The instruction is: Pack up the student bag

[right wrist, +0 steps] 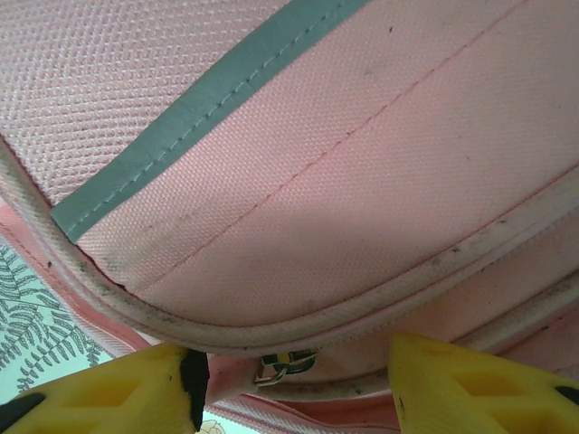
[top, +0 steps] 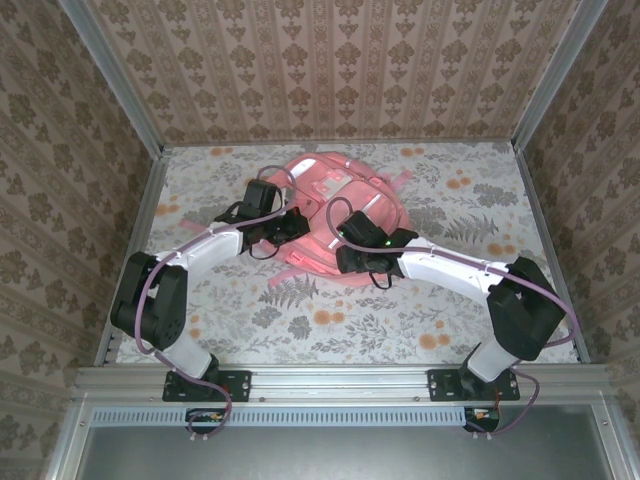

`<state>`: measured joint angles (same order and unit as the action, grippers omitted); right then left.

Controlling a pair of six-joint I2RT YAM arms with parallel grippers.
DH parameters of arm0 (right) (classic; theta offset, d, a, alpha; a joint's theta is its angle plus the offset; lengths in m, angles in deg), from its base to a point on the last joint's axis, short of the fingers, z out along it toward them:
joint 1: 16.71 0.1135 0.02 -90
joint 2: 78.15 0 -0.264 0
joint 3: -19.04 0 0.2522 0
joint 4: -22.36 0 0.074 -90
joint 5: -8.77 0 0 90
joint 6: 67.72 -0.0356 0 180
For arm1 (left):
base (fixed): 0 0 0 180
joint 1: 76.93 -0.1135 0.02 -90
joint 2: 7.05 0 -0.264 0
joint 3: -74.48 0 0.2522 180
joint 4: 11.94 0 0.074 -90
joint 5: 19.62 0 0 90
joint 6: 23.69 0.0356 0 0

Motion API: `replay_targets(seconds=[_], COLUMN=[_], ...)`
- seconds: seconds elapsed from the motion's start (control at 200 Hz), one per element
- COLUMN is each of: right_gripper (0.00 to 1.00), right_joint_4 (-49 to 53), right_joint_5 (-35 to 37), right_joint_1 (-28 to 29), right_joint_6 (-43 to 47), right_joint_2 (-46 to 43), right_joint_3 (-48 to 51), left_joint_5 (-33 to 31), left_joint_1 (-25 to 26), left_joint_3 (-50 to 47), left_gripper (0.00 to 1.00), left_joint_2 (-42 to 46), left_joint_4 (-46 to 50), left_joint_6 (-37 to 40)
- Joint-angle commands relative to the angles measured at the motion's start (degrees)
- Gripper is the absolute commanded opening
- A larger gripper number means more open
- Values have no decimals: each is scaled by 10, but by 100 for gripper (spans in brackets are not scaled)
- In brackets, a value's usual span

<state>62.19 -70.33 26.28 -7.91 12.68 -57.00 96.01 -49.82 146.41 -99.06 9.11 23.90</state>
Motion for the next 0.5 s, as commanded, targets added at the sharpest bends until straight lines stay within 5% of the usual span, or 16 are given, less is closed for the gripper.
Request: replay_targets(seconds=[0.0, 0.12, 0.495], right_gripper=[54, 49, 2], right_joint_4=[-8, -5, 18], right_joint_5=[-30, -23, 42], right_joint_1=[-3, -1, -1], right_joint_6=[4, 4, 41], right_joint_2=[11, 27, 9], right_joint_3=[-7, -11, -7], left_joint_5=[-7, -7, -14], left_joint_1=[-6, -6, -27], left_joint_3=[20, 19, 20], left_gripper=[0, 0, 0], left_joint_2=[0, 0, -1], left_joint_4=[-8, -7, -2], left_joint_6=[15, 14, 22])
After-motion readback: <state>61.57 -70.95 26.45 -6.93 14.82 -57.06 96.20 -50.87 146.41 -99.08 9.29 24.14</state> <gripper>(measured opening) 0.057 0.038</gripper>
